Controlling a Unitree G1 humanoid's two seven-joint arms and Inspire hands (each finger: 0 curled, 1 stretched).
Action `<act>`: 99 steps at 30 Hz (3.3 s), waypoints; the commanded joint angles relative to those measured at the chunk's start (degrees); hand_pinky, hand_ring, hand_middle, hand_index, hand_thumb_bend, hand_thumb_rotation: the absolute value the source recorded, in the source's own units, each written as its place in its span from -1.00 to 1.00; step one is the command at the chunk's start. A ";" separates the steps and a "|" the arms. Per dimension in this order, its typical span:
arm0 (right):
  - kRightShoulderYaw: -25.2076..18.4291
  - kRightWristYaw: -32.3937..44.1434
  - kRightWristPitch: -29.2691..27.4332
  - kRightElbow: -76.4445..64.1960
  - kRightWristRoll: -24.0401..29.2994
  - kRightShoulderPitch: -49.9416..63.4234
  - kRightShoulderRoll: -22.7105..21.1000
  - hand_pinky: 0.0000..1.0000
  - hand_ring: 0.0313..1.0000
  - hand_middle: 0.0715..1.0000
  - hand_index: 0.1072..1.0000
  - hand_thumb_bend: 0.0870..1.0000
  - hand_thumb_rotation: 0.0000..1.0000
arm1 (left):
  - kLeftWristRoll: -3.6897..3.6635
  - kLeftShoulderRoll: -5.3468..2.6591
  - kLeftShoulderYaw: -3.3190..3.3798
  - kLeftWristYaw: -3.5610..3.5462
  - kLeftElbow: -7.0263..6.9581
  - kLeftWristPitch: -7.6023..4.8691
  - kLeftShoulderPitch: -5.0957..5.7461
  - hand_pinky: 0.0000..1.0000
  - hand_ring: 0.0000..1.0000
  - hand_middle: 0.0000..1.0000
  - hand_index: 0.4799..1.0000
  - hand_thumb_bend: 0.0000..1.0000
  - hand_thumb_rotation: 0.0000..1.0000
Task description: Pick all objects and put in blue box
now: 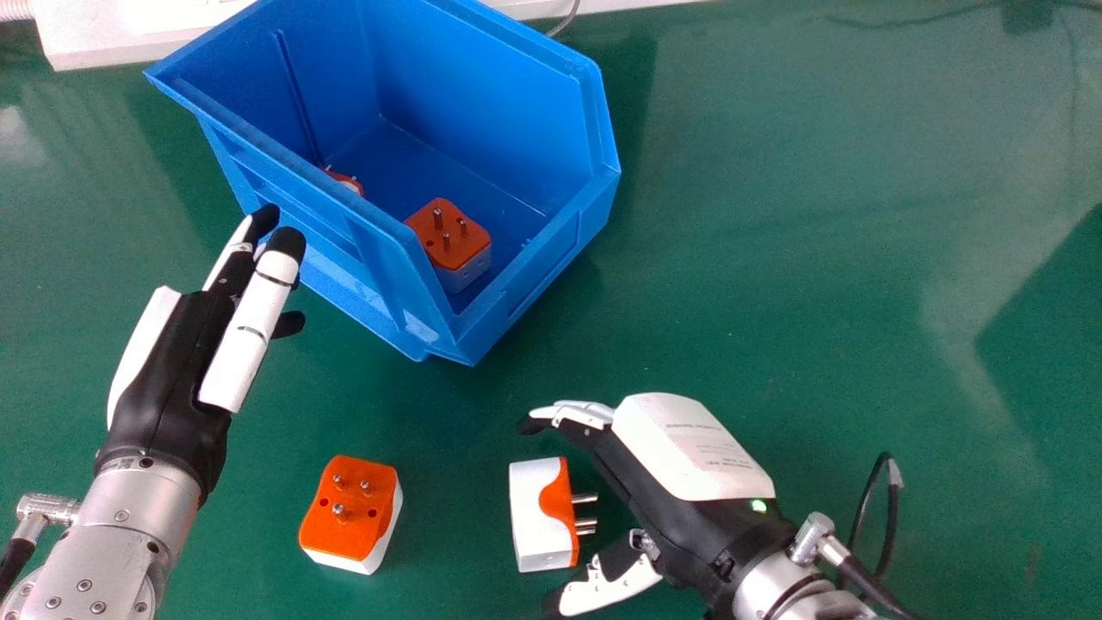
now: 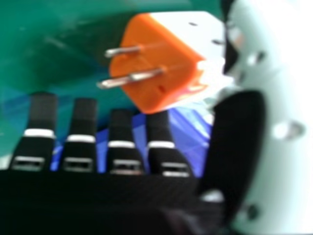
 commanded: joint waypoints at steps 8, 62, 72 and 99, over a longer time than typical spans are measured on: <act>3.45 -4.07 -3.84 4.46 -1.18 -0.82 0.05 0.23 0.37 0.49 0.31 -0.07 -0.81 | 0.06 0.54 -0.09 0.12 -1.77 0.34 -0.23 0.72 0.86 0.91 0.91 -0.02 1.00; 0.26 -20.56 -6.86 4.36 -5.16 -0.10 1.37 -0.30 -0.15 -0.02 -0.15 -0.11 -1.00 | -0.65 1.97 0.84 -0.66 -1.70 2.66 -1.95 0.72 0.87 0.92 0.92 -0.03 1.00; -1.96 -21.26 -7.12 2.43 -4.01 3.40 0.61 -0.31 -0.15 -0.02 -0.13 -0.11 -1.00 | -0.86 1.95 1.02 -0.58 -0.34 2.12 -2.80 0.72 0.87 0.92 0.92 -0.03 1.00; -13.63 -19.24 -9.19 2.17 -0.41 -21.20 0.81 -0.31 -0.17 -0.03 -0.14 -0.10 -1.00 | -3.00 -1.01 3.22 0.66 -3.42 -3.36 4.66 0.74 0.88 0.92 0.93 -0.05 1.00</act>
